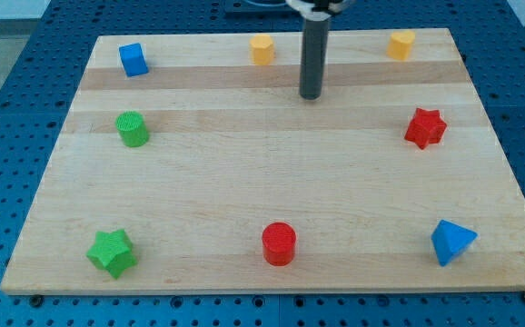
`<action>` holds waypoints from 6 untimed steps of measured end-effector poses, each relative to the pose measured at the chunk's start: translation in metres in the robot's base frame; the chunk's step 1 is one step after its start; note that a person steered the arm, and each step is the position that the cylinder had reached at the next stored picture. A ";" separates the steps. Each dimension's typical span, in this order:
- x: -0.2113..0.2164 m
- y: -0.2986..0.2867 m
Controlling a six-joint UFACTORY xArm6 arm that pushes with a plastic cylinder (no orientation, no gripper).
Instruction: Nudge green circle a bit left
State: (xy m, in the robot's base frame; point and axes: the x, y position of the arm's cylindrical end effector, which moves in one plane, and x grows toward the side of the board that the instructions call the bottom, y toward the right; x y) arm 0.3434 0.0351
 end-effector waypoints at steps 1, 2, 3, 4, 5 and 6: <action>0.042 -0.061; 0.073 -0.110; 0.078 -0.173; 0.074 -0.202; 0.012 -0.191; 0.012 -0.191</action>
